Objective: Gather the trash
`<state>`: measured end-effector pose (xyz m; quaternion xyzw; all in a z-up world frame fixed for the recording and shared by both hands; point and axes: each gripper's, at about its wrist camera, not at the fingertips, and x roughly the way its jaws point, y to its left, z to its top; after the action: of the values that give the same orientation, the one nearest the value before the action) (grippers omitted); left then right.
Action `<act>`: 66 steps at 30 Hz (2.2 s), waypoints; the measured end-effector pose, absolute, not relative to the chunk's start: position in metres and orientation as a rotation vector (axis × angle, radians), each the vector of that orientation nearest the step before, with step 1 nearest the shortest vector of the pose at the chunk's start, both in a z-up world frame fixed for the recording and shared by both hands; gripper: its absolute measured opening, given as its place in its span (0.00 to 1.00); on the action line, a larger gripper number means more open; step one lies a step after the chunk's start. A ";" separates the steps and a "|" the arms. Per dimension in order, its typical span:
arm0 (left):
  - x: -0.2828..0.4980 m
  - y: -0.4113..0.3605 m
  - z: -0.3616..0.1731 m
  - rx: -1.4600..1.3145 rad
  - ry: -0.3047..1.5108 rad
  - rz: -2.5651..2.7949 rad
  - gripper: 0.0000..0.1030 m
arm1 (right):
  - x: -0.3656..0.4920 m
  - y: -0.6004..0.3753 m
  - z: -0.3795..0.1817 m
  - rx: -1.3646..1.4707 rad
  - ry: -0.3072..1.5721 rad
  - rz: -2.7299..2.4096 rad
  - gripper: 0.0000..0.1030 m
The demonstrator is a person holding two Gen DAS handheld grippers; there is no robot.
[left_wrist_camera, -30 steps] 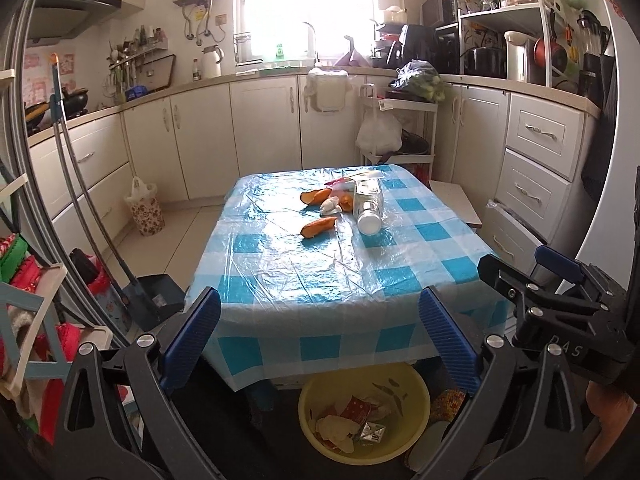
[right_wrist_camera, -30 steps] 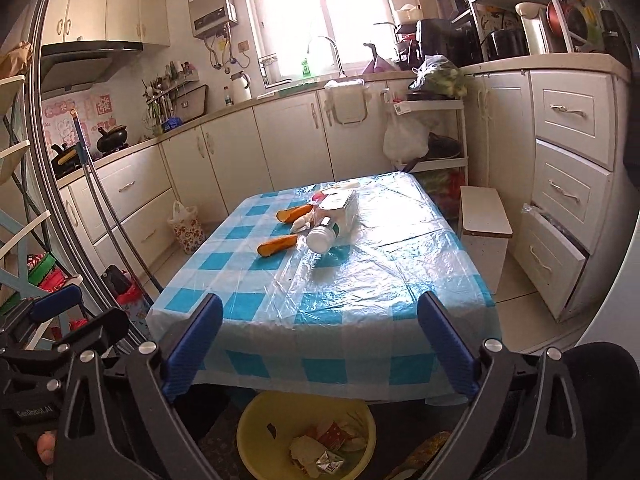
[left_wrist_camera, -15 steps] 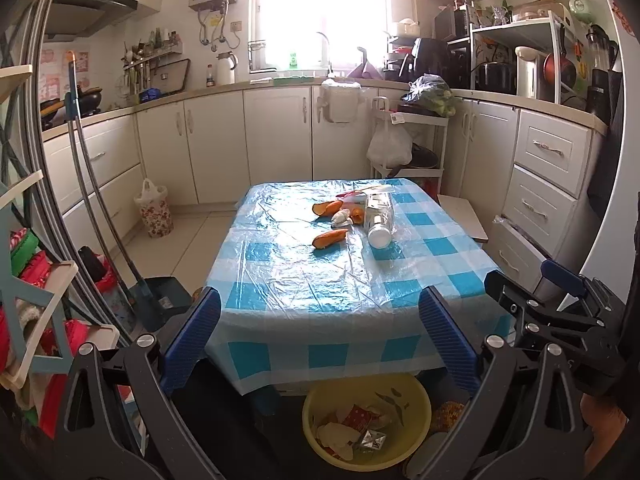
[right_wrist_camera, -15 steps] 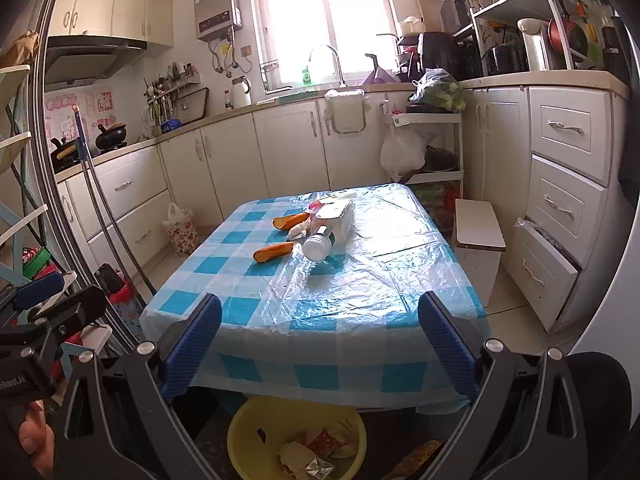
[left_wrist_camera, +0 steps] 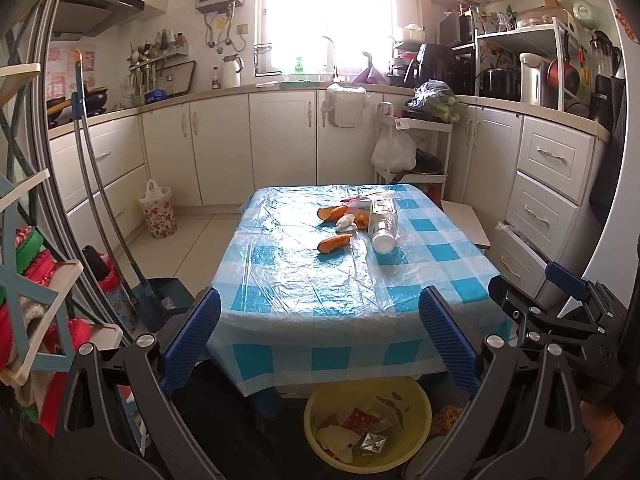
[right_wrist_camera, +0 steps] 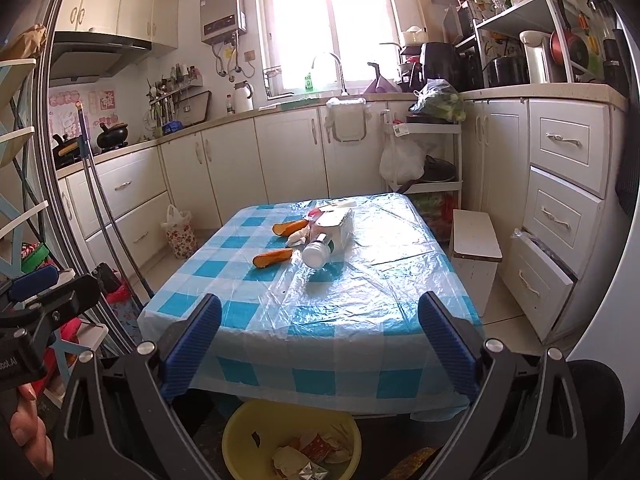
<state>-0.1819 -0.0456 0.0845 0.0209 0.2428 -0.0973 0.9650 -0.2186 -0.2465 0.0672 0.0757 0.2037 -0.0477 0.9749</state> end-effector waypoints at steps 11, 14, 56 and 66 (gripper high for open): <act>-0.183 -0.045 0.085 0.043 0.490 -0.195 0.93 | -0.220 -0.247 0.069 0.157 0.406 -0.099 0.92; -0.183 -0.045 0.085 0.043 0.491 -0.195 0.93 | -0.219 -0.247 0.068 0.157 0.408 -0.099 0.92; -0.164 -0.040 0.065 0.033 0.570 -0.207 0.93 | -0.207 -0.246 0.058 0.164 0.474 -0.076 0.93; -0.117 -0.021 0.036 0.000 0.655 -0.184 0.93 | -0.138 -0.262 0.044 0.254 0.635 -0.054 0.93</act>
<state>-0.1173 -0.0211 0.0356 0.0002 0.3211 -0.0903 0.9427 -0.1380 -0.2618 0.0441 0.1247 0.3112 -0.0263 0.9418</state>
